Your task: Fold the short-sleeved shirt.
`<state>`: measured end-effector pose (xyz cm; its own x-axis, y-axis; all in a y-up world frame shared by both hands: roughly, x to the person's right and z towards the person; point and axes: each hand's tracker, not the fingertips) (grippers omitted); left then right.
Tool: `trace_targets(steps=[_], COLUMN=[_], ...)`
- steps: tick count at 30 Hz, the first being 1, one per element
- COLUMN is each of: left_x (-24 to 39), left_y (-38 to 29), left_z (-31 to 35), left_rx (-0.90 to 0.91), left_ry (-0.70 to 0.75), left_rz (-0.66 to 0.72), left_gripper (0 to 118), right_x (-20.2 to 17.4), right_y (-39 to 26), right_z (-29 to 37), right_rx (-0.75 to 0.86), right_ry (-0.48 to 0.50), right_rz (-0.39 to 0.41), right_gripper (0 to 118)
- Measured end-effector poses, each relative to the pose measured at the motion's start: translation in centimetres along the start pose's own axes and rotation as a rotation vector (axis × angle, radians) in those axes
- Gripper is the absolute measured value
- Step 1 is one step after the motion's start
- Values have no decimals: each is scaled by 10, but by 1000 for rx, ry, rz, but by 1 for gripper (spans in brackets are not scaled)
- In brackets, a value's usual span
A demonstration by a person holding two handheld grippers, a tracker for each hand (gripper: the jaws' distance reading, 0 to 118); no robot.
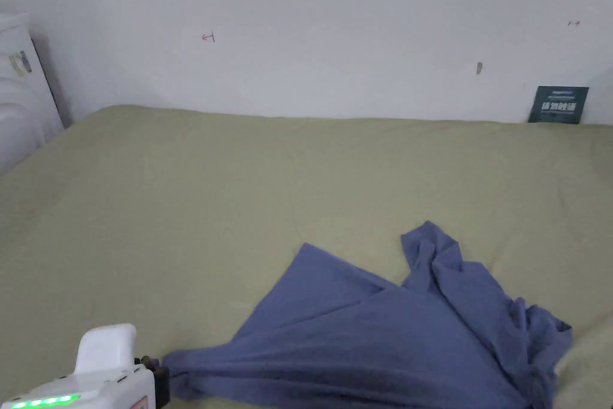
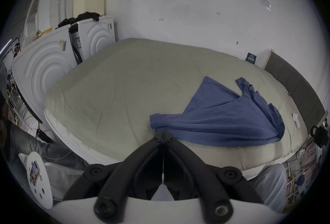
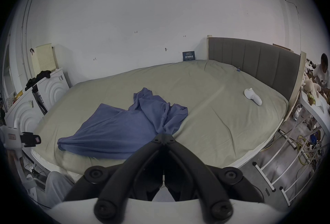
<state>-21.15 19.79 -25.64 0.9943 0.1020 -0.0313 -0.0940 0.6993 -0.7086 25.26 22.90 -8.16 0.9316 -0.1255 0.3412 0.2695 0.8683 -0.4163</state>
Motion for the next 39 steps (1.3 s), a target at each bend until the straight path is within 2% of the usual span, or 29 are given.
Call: trace_targets(steps=[1,2,3,4,5,11,13,14,15,17,18,22,29,36,39], left_x=[-2,-2,-2,-3,-4,-13,-12,-8,-5,2,6,14,6,6,3], left_y=[6,12,18,22,26,34,27,22,22,24,23,17,7,6,7], left_z=[-12,-26,-41,-54,-67,-135,-148,-145,-135,-121,-116,-117,-120,-121,-123], left_rx=[-32,-69,-100,-136,-154,-292,-354,-363,-284,-298,-262,-263,-253,-251,-253], left_ry=[24,58,54,60,43,42,49,54,71,6,-28,5,-20,-29,-40], left_rz=[2,-18,-27,-35,-43,-32,-60,-84,-87,-87,-56,-113,-50,-58,-55], left_gripper=[11,37,87,117,118,116,89,88,68,10,5,5,5,5,5], right_x=[0,-1,-2,-2,-2,0,0,1,1,2,2,2,7,8,3], right_y=[-1,-2,-2,-3,-4,-8,-8,-7,-7,-7,-7,-6,6,30,47], right_z=[-2,-5,-8,-10,-13,-28,-32,-32,-33,-35,-36,-37,-45,-108,-146], right_rx=[-6,-11,-20,-29,-37,-86,-98,-102,-103,-106,-109,-117,-122,-175,-203], right_ry=[1,2,1,3,7,-2,-3,-3,-2,-1,3,16,-10,12,26], right_rz=[0,0,-3,-7,-10,1,0,-1,-2,-1,0,12,60,136,201], right_gripper=[2,2,2,2,2,2,2,2,2,2,2,2,2,2,2])
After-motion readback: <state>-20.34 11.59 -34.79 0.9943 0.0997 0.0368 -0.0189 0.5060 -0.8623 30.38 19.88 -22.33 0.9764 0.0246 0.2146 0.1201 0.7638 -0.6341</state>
